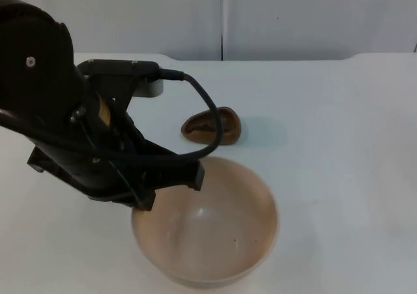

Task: Pick up the bowl with the left hand and pour the coffee beans from the cup into the bowl with the right hand.

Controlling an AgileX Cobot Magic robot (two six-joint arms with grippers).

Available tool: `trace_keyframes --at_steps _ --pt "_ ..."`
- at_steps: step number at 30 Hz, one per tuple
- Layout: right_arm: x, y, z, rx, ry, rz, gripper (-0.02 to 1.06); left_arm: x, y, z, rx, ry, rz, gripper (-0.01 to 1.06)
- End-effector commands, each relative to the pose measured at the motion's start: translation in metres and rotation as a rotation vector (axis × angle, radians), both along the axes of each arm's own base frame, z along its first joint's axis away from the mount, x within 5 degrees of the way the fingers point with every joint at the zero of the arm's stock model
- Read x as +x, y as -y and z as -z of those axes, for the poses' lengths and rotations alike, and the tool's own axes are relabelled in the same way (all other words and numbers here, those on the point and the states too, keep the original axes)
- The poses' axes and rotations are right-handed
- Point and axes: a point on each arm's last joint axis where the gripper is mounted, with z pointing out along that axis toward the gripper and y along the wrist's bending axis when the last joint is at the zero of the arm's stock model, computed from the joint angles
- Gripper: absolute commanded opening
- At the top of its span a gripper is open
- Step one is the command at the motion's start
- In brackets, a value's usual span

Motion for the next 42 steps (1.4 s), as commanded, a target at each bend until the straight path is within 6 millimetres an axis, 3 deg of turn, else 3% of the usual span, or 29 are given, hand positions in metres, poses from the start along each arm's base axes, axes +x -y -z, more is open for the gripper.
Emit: trace_keyframes --at_steps 1,18,22,23,28,29,32,33,37,38,42 --pt "0.009 0.000 0.002 -0.004 -0.001 -0.004 1.05 -0.001 -0.001 -0.002 -0.004 -0.003 -0.011 0.00" --pt "0.075 -0.008 0.002 0.010 -0.043 0.004 1.05 -0.003 -0.001 -0.002 -0.032 -0.041 -0.104 0.00" --pt "0.098 -0.041 0.007 0.011 -0.051 -0.077 1.05 -0.003 -0.002 0.000 -0.026 -0.052 -0.111 0.00" --pt "0.098 -0.041 0.007 0.011 -0.051 -0.077 1.05 -0.003 -0.002 0.000 -0.026 -0.052 -0.111 0.00" --pt "0.128 -0.096 0.017 -0.057 -0.064 -0.125 1.03 -0.003 -0.002 0.002 -0.028 -0.061 -0.135 0.00" --pt "0.128 -0.096 0.017 -0.057 -0.064 -0.125 1.03 -0.003 -0.002 0.002 -0.028 -0.061 -0.135 0.00" --pt "0.149 -0.140 0.030 -0.077 -0.074 -0.171 1.03 -0.003 -0.002 0.002 -0.024 -0.057 -0.148 0.00" --pt "0.149 -0.140 0.030 -0.077 -0.074 -0.171 1.03 -0.003 -0.002 0.002 -0.024 -0.057 -0.148 0.00" --pt "0.169 -0.186 0.049 -0.097 -0.109 -0.222 1.02 -0.002 -0.004 0.002 -0.011 -0.051 -0.165 0.00" --pt "0.169 -0.186 0.049 -0.097 -0.109 -0.222 1.02 -0.002 -0.004 0.002 -0.011 -0.051 -0.165 0.00" --pt "0.189 -0.219 0.072 -0.151 -0.160 -0.212 1.02 -0.002 -0.004 0.002 -0.009 -0.051 -0.167 0.00"
